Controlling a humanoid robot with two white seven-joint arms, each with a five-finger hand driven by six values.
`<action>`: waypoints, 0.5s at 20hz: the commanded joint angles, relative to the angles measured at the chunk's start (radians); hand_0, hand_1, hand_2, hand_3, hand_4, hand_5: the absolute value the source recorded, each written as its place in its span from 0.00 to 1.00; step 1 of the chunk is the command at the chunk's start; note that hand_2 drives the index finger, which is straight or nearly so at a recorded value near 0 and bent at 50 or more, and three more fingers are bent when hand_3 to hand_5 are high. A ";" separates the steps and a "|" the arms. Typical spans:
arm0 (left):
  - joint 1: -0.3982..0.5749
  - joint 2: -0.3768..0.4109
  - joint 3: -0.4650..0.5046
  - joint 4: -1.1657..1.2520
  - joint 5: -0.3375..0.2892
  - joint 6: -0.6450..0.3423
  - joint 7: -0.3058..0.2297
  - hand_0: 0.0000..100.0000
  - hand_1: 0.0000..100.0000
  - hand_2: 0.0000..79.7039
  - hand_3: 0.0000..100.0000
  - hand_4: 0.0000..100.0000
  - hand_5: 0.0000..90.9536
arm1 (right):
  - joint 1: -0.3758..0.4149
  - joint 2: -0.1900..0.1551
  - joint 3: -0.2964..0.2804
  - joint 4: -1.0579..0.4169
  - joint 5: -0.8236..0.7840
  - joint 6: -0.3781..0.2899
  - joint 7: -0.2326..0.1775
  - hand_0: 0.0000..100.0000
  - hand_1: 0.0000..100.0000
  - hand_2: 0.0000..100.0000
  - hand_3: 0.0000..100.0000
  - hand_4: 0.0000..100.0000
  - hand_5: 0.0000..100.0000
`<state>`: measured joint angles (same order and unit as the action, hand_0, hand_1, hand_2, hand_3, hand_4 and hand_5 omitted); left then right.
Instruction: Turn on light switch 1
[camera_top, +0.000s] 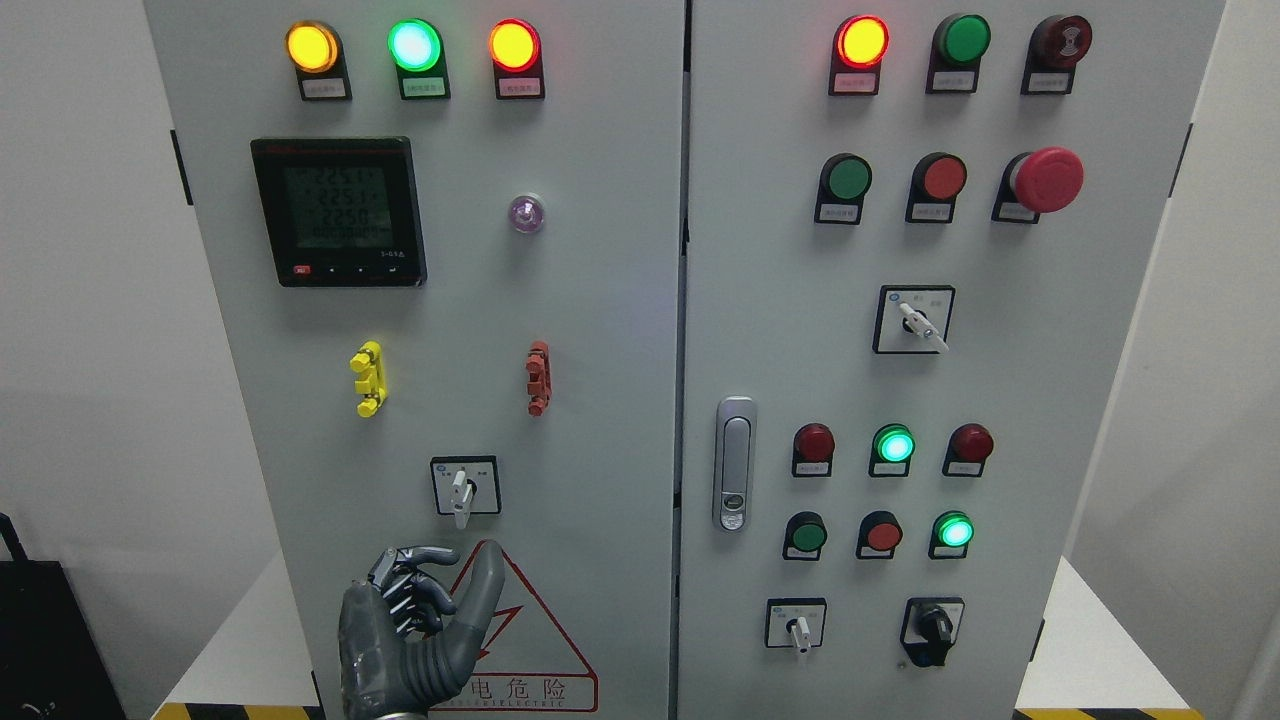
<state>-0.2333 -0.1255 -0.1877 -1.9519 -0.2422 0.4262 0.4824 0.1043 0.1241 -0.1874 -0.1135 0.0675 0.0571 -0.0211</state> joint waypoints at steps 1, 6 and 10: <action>-0.020 -0.006 -0.001 0.001 0.001 0.002 0.007 0.04 0.61 0.65 0.91 0.97 0.93 | 0.000 0.000 -0.001 0.000 0.000 0.000 0.000 0.00 0.00 0.00 0.00 0.00 0.00; -0.020 -0.008 0.001 0.001 0.003 0.005 0.008 0.05 0.61 0.65 0.91 0.96 0.93 | 0.000 0.000 0.000 0.000 0.000 0.000 -0.002 0.00 0.00 0.00 0.00 0.00 0.00; -0.021 -0.008 0.005 -0.001 0.003 0.005 0.008 0.05 0.60 0.65 0.91 0.96 0.93 | 0.000 0.000 0.000 0.000 0.000 0.000 0.000 0.00 0.00 0.00 0.00 0.00 0.00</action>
<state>-0.2505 -0.1301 -0.1872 -1.9517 -0.2402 0.4306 0.4905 0.1043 0.1242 -0.1875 -0.1135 0.0675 0.0571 -0.0215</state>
